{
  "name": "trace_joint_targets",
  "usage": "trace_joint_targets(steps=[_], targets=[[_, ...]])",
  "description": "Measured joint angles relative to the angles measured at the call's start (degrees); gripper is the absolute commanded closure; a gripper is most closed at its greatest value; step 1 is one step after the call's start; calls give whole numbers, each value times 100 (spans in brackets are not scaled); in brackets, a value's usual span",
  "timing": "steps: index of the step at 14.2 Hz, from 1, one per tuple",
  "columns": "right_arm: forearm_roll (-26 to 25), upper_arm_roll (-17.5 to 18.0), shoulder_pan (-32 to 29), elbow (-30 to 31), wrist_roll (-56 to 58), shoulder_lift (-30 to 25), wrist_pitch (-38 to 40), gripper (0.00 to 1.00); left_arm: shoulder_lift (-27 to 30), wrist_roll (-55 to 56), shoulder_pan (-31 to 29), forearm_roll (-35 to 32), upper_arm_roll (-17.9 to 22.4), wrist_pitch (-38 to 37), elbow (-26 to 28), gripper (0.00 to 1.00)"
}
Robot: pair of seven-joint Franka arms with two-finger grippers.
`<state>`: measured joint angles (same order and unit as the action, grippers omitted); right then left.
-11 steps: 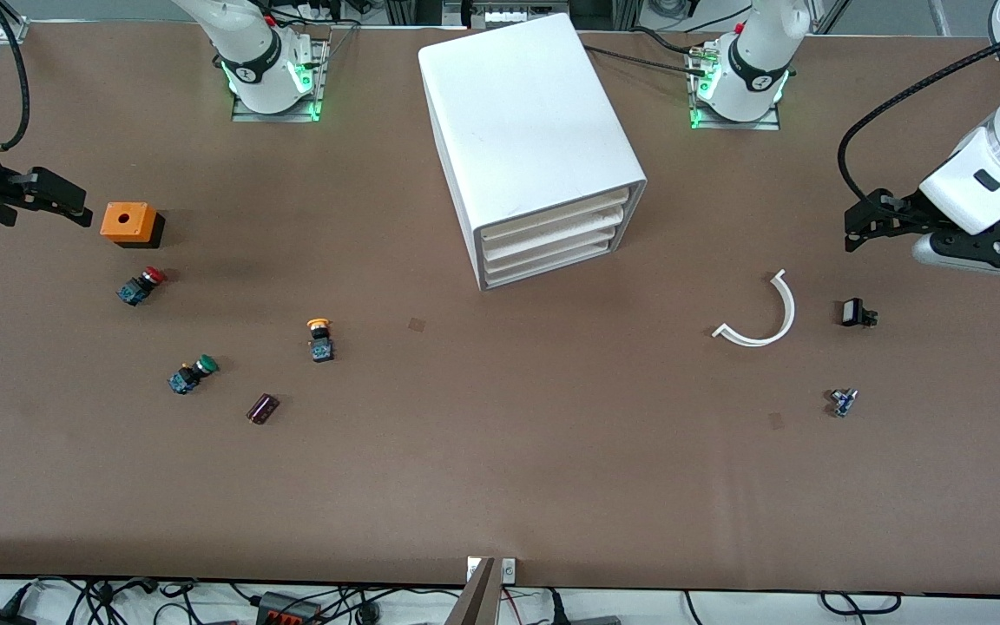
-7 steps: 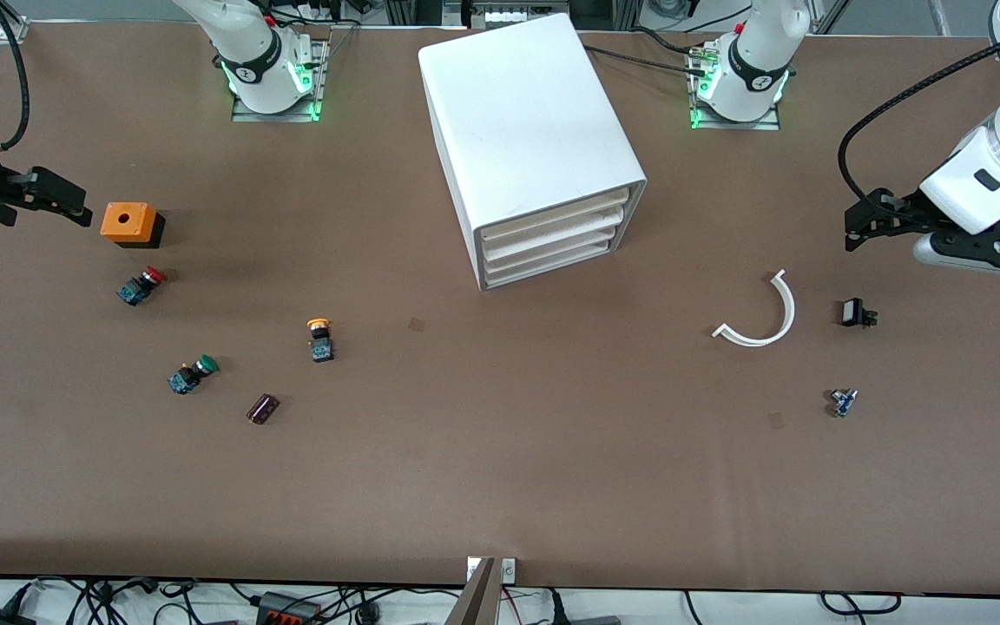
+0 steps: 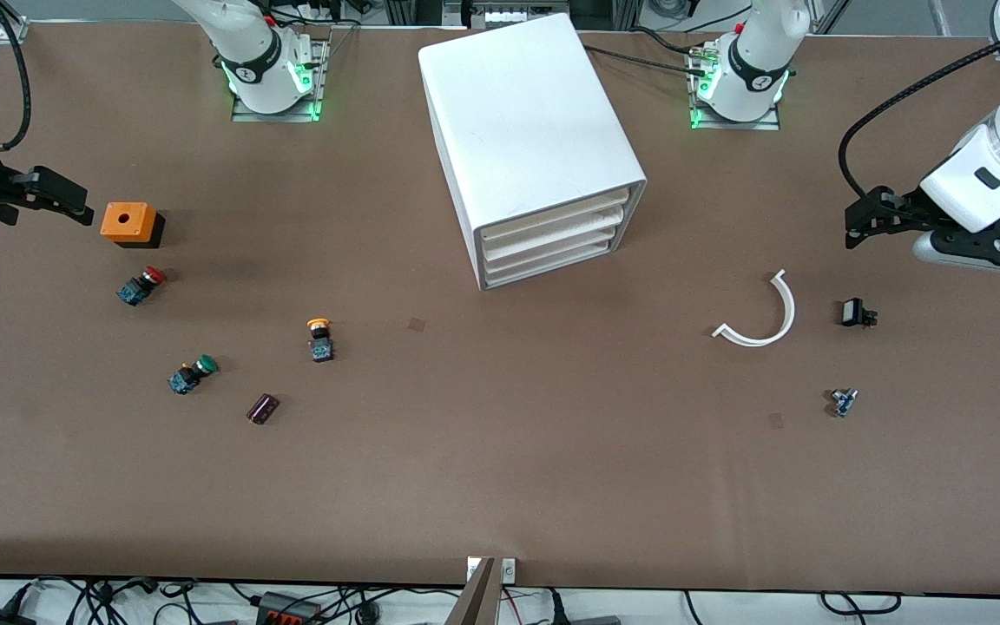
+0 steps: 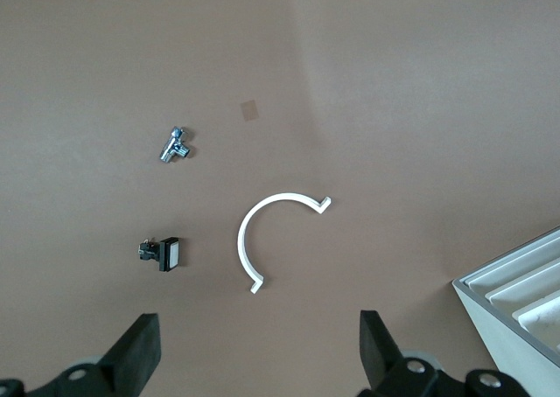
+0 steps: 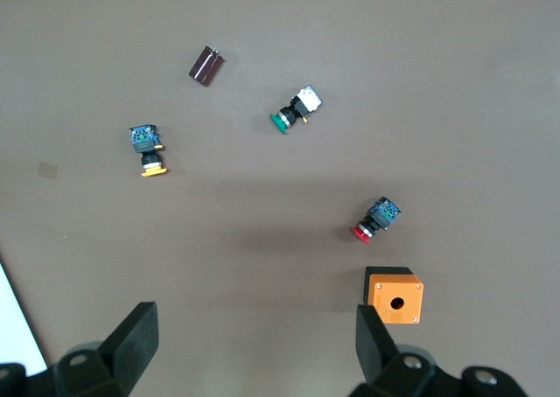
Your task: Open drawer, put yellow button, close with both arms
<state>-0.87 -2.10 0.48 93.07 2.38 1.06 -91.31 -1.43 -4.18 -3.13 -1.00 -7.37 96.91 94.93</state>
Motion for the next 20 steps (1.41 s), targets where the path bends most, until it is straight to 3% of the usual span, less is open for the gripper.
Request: trace_joint_targets(steps=[3,6,11,13,16,20], targets=[[2,28,5,17,3,68,-5,0,9,-2,10,42,-16,-103,-17,0],[3,72,218,39,20,304,-18,0,17,-11,44,453,-111,-903,-154,0],[2,106,644,74,17,927,-330,0,-193,-21,78,1576,-216,-2003,-163,0],[3,110,774,81,17,1209,-527,0,-552,-244,71,2650,-222,-2060,-146,0],[4,116,1029,88,17,1678,-975,0,-1549,-1050,65,4377,-223,-2042,-108,0],[4,119,1272,92,17,2223,-1428,0,-2547,-2398,93,5241,-239,-2036,-72,0]])
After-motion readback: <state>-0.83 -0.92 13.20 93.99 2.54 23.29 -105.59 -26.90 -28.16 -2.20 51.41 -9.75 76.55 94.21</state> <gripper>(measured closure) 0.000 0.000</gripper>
